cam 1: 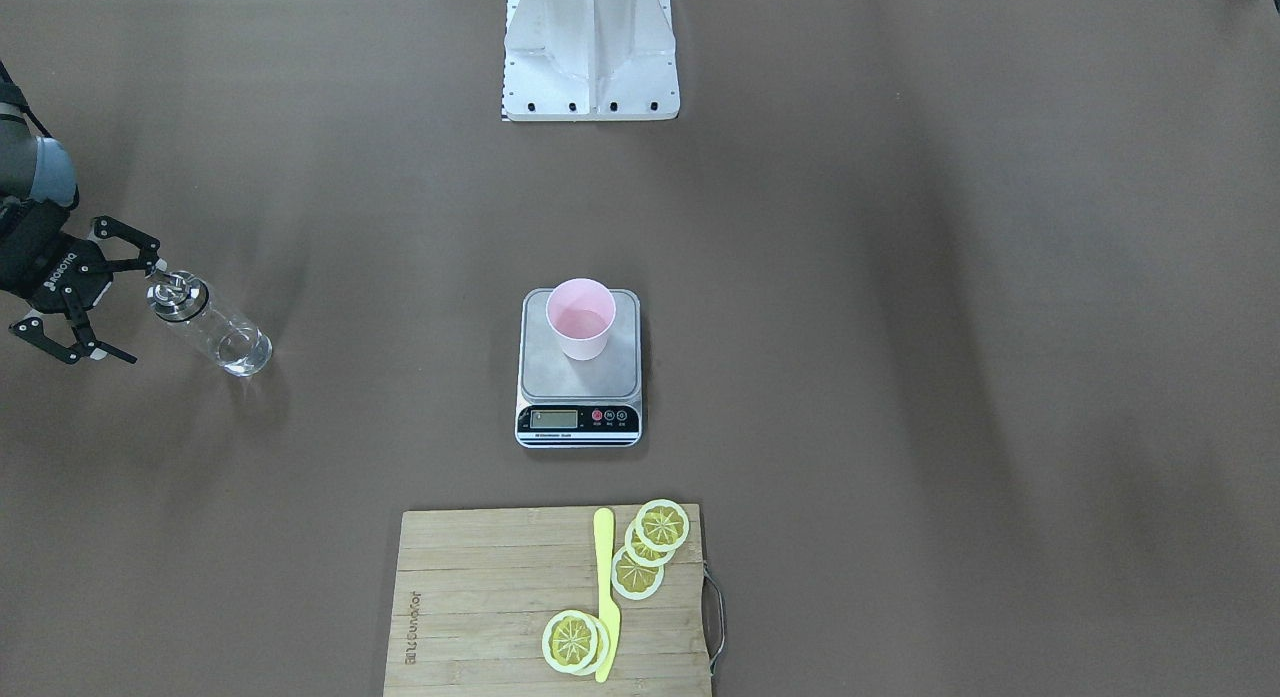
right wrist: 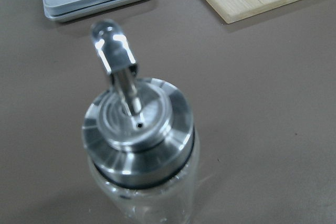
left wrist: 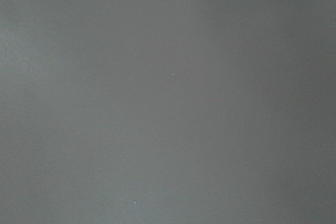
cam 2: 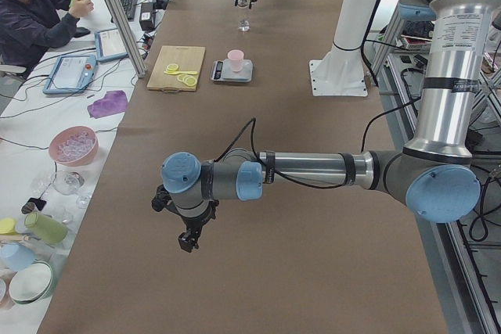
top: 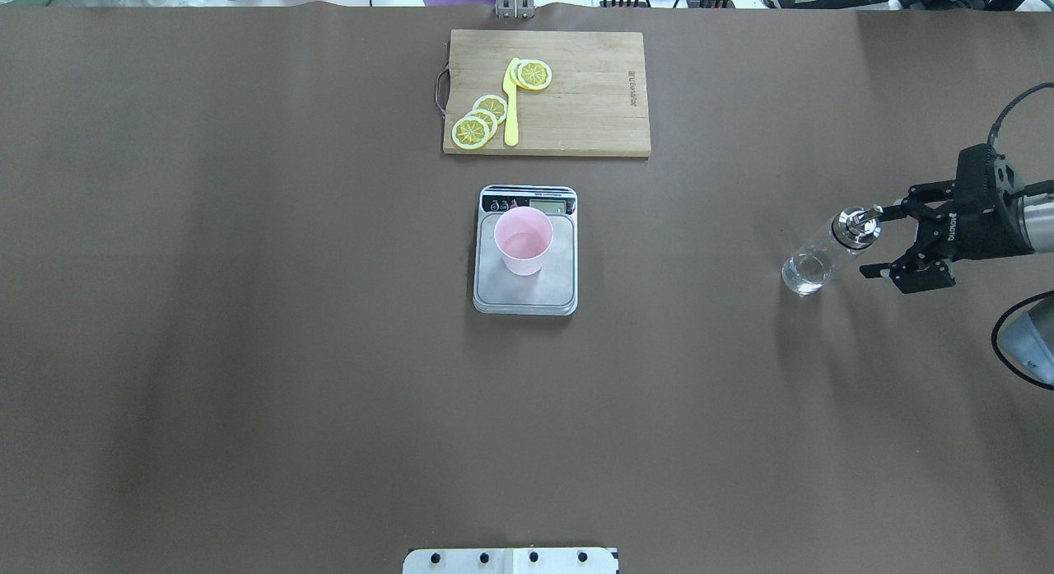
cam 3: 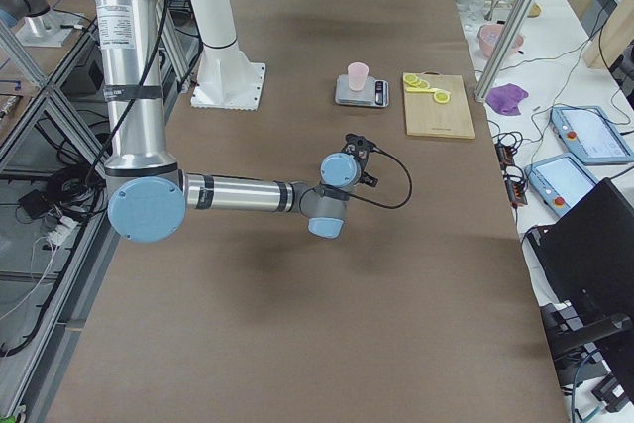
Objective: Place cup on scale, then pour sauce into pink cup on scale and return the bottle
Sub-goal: 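Lower the right gripper around the dispenser's metal top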
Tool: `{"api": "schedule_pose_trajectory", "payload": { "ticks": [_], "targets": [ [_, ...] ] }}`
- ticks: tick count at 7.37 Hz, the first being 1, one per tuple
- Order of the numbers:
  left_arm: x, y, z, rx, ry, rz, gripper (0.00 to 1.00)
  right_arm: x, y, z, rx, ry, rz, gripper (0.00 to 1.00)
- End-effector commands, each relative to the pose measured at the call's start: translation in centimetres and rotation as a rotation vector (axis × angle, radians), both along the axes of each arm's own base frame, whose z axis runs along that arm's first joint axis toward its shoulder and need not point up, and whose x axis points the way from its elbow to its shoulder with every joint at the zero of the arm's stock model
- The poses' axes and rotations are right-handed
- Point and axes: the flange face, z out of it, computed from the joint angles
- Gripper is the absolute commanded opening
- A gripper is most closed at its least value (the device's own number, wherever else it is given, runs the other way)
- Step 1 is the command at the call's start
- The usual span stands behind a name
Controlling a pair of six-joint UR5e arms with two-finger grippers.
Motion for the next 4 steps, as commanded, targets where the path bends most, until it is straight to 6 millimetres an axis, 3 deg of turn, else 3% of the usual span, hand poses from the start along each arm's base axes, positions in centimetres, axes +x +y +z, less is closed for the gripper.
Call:
{"api": "schedule_pose_trajectory", "payload": {
  "ticks": [1, 4],
  "targets": [
    [0.0, -0.1, -0.1, 0.002, 0.0, 0.0, 0.98, -1.4, -0.5, -0.5, 0.008, 0.001, 0.017, 0.99],
    [0.0, -0.5, -0.6, 0.01, 0.0, -0.001, 0.98, -2.7, -1.0, -0.8, 0.005, 0.0, 0.017, 0.99]
  ]
}}
